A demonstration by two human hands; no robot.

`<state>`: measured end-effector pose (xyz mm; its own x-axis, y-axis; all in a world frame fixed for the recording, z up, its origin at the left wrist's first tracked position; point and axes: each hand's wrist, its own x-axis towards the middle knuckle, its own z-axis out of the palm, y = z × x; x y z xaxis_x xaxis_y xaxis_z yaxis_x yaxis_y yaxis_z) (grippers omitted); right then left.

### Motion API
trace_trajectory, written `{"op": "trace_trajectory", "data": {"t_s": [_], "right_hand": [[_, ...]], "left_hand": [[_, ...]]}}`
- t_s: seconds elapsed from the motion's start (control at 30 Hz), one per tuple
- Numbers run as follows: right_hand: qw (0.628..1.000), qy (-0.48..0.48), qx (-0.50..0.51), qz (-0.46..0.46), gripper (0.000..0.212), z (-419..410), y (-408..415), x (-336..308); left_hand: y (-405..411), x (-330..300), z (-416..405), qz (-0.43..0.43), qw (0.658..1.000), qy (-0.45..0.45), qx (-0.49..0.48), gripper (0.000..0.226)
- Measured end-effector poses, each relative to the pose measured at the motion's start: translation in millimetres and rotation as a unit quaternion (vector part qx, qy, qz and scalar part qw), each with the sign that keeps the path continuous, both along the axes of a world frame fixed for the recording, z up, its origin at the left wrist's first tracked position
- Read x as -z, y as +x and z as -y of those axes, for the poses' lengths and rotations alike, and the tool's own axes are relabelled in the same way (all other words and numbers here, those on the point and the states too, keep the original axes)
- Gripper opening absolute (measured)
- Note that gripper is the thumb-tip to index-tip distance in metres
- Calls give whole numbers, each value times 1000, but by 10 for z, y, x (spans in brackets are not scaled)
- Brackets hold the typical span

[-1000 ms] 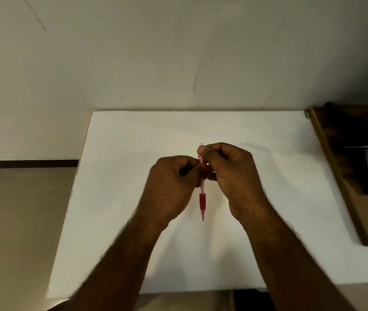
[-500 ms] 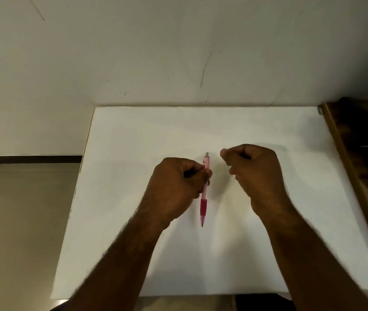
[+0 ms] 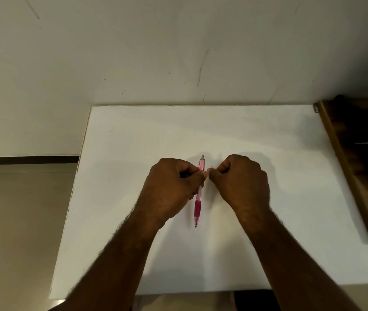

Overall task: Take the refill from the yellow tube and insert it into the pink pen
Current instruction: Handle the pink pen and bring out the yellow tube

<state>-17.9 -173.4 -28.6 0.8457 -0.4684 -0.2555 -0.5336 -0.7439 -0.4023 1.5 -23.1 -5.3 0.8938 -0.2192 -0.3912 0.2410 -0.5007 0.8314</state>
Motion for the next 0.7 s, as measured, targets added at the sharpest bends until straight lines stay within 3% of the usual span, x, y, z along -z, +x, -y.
{"op": "trace_trajectory", "data": {"t_s": [0.17,0.27,0.37,0.47,0.7], "right_hand": [[1000,17,-10,-2,31,29,12,-18],[997,49,0,59,29,78,32,-96],[970,196,46,136,26,112,75,-157],[939,319,71,105,25,69,94,-201],[932,344,33,106,17,65,88,-193]], "left_hand": [[-1,7,-3,-10,1000,6,8,21],[4,1,-10,-13,1000,1,5,21],[8,-3,-22,-13,1000,1,6,21],[7,-3,-28,-10,1000,4,15,22],[7,20,-8,-3,1000,9,27,22]]}}
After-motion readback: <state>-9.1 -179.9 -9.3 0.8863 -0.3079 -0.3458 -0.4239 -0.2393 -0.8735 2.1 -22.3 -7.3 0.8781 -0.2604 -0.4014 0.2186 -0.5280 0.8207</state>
